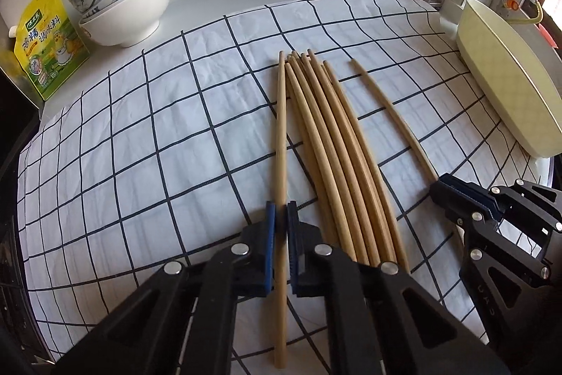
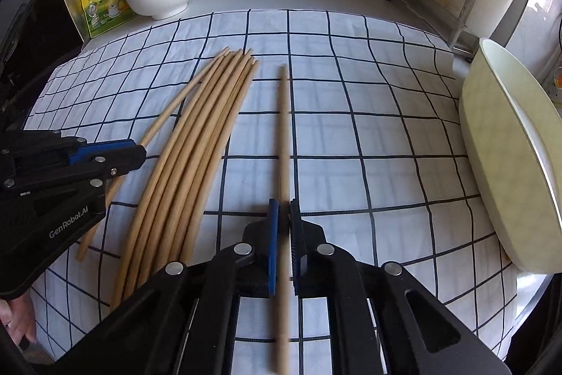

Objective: Organize utensils
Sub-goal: 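Carry the chopstick with the right tool into the basin and open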

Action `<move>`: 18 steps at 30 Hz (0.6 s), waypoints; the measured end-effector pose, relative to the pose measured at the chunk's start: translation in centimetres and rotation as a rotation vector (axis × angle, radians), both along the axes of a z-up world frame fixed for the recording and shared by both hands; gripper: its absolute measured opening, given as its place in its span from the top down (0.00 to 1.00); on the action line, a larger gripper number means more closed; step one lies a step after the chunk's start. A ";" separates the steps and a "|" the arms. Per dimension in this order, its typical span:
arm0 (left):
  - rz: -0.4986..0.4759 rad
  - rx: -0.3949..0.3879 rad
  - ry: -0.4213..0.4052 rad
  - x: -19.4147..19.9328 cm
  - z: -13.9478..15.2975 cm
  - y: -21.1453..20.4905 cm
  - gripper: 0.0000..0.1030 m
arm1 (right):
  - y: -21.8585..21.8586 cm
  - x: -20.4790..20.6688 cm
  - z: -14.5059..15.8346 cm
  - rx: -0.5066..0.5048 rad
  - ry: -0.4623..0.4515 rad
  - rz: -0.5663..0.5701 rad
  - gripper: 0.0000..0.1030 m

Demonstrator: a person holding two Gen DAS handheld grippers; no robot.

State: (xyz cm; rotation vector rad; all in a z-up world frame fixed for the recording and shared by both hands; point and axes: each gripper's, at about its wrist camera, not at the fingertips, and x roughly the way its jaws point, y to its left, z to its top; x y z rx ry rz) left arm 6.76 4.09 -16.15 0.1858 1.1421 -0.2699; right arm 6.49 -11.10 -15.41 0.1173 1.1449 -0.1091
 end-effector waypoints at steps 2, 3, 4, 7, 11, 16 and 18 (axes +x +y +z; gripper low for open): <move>0.012 -0.027 0.019 0.3 0.1 0.2 0.93 | -0.5 -0.2 0.2 0.036 0.002 -0.022 0.94; 0.019 -0.036 0.022 0.3 0.3 0.5 0.93 | -0.8 -0.4 0.4 0.049 -0.001 -0.033 0.94; 0.024 -0.037 0.016 0.2 0.7 0.9 0.93 | -1.0 -0.6 0.8 0.061 -0.007 -0.043 0.94; 0.034 -0.040 -0.008 -0.3 2.4 1.4 0.93 | -1.8 -1.4 2.5 0.090 -0.035 -0.059 0.94; 0.030 -0.062 -0.033 -0.7 5.3 0.6 0.93 | -3.4 -2.2 5.6 0.116 -0.085 -0.069 0.94; -0.029 -0.120 -0.075 -0.5 9.2 -3.7 0.93 | -7.6 -4.0 9.8 0.108 -0.162 -0.117 0.94; -0.063 -0.148 -0.089 -0.4 10.5 -6.3 0.93 | -10.2 -4.8 11.0 0.097 -0.178 -0.157 0.94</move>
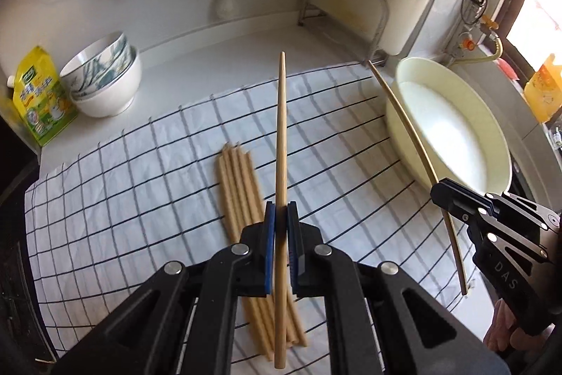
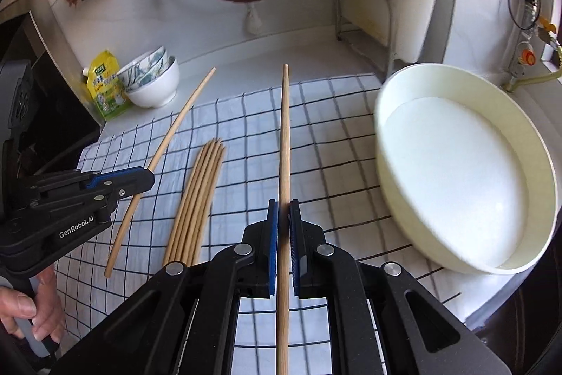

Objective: Organize utensils
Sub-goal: 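Carry the chopstick with the right tool into the basin and open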

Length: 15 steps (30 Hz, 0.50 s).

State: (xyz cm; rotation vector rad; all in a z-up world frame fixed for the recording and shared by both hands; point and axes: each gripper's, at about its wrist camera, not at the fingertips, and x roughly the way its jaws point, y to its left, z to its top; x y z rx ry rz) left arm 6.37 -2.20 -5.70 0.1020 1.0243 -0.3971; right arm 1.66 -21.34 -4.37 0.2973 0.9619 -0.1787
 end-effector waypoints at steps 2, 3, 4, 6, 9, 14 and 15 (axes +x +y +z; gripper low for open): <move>-0.042 -0.020 -0.012 0.2 0.9 -3.0 0.93 | -2.9 -0.8 0.8 -0.012 -0.007 -0.054 0.94; -0.067 -0.029 -0.017 0.4 1.2 -4.6 0.93 | -4.4 -1.2 1.0 -0.018 -0.007 -0.080 0.94; -0.093 -0.038 -0.020 0.5 1.5 -6.1 0.93 | -5.8 -1.6 1.2 -0.024 -0.006 -0.105 0.94; -0.138 -0.053 -0.023 1.0 1.9 -9.3 0.93 | -8.6 -2.3 1.3 -0.036 -0.003 -0.148 0.94; -0.194 -0.067 -0.012 2.2 1.8 -14.0 0.93 | -12.6 -3.0 0.8 -0.039 0.003 -0.205 0.94; -0.266 -0.043 0.022 3.7 0.4 -20.5 0.93 | -17.8 -3.6 -1.2 -0.015 0.042 -0.276 0.94; -0.277 -0.031 0.025 4.0 -0.1 -21.6 0.93 | -18.6 -3.5 -1.8 -0.009 0.053 -0.285 0.94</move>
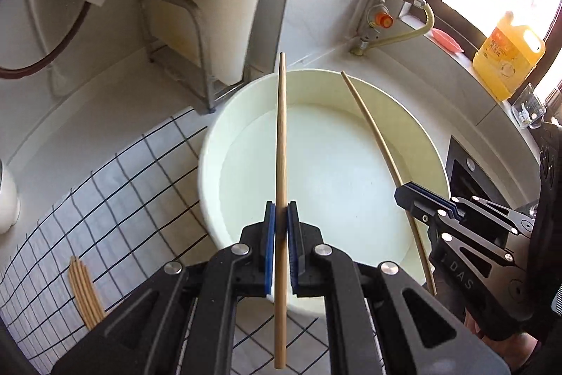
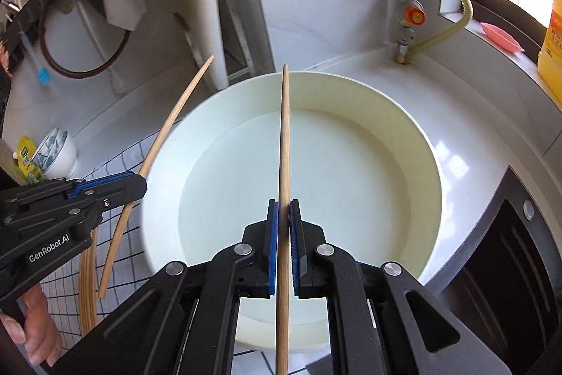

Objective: Organize utensils
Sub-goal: 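Carry the chopstick with the right tool into the basin and open, then withdraw the open right tool from the basin back to the chopsticks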

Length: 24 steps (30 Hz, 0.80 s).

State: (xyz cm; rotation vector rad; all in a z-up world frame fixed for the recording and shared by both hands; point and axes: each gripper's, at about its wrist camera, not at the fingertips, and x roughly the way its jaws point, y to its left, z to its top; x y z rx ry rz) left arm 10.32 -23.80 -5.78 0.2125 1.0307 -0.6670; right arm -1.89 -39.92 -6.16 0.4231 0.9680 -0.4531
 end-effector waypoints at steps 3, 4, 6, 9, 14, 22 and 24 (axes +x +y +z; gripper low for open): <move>-0.023 0.024 0.022 0.6 -1.3 -2.5 0.93 | -1.4 0.0 -1.5 0.023 0.014 -0.011 0.94; -0.027 0.031 0.030 0.8 -1.7 -3.2 0.93 | -1.7 0.1 -1.9 0.029 0.017 -0.013 0.94; -0.032 0.043 0.041 1.1 -2.3 -4.2 0.93 | -2.1 0.2 -2.6 0.039 0.023 -0.014 0.94; -0.034 0.058 0.052 1.4 -3.0 -5.0 0.93 | -2.5 0.4 -3.3 0.052 0.027 -0.015 0.94; -0.022 0.070 0.054 1.8 -3.1 -5.6 0.83 | -3.0 0.7 -3.7 0.060 0.032 -0.019 0.94; 0.038 0.069 0.006 1.4 -1.5 -3.8 0.57 | -2.5 -0.2 -2.0 0.023 0.008 -0.030 0.76; 0.054 0.063 -0.002 1.0 -0.9 -2.6 0.56 | -2.1 -0.6 -1.7 0.023 0.009 -0.028 0.76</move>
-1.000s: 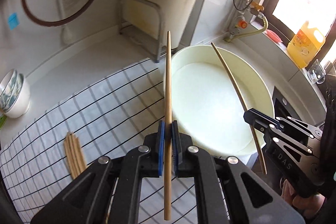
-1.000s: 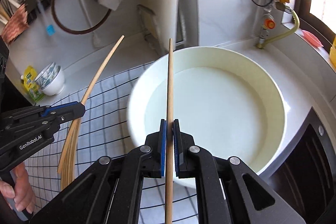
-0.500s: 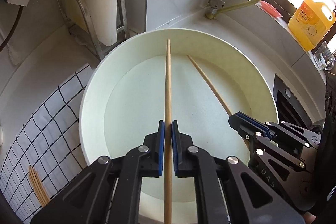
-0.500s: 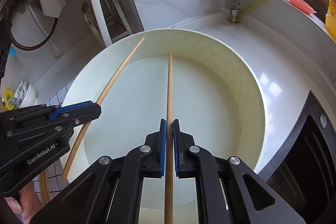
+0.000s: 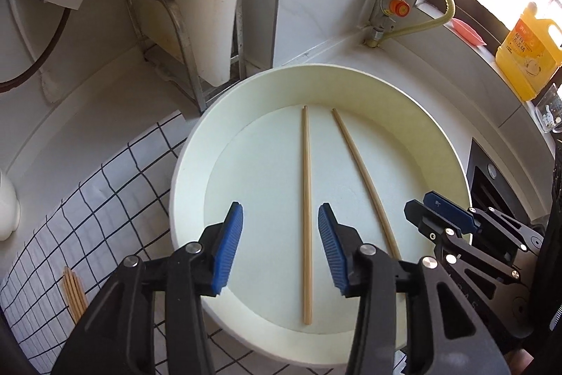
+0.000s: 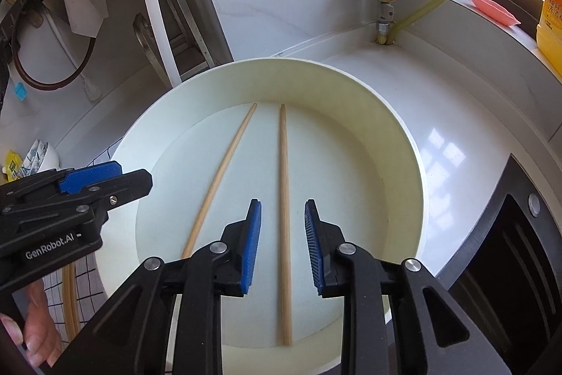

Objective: Organize utensils
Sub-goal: 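Withdraw the open right tool from the basin back to the chopsticks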

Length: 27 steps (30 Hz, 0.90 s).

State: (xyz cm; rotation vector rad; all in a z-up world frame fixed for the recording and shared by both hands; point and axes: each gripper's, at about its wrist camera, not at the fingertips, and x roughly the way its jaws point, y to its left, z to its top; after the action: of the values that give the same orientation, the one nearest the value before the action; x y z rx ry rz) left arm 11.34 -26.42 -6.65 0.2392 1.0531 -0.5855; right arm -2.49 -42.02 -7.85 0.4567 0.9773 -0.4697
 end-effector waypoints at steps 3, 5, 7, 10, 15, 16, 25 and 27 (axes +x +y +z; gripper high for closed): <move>0.029 -0.005 -0.015 -0.7 0.8 2.1 0.51 | 1.4 -0.7 0.4 0.000 0.004 0.009 0.76; 0.044 -0.003 -0.021 -1.2 1.2 3.7 0.50 | 2.7 -1.0 0.8 0.000 0.005 0.029 0.76; 0.058 0.004 -0.027 -1.9 1.5 5.3 0.50 | 4.4 -1.2 1.2 0.000 0.002 0.055 0.75; 0.083 0.020 -0.029 -2.7 1.7 8.1 0.49 | 7.0 -1.1 1.7 0.006 -0.004 0.096 0.74; 0.125 0.037 -0.024 -3.9 1.7 12.8 0.49 | 11.2 -0.5 2.5 0.014 -0.007 0.153 0.71; 0.133 0.040 -0.027 -4.1 1.6 13.6 0.48 | 12.0 -0.4 2.6 0.010 -0.005 0.163 0.70; 0.209 0.088 -0.031 -5.6 0.2 21.1 0.46 | 19.2 1.4 2.8 -0.001 0.011 0.276 0.66; 0.231 0.093 -0.025 -5.8 -0.1 22.8 0.45 | 20.6 2.1 2.5 0.002 0.016 0.299 0.66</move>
State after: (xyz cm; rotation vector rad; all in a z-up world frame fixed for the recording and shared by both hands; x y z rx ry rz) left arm 5.52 -3.63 -6.73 0.2021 1.0673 -0.3250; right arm -0.42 -21.44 -5.33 0.3013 1.0412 -0.2026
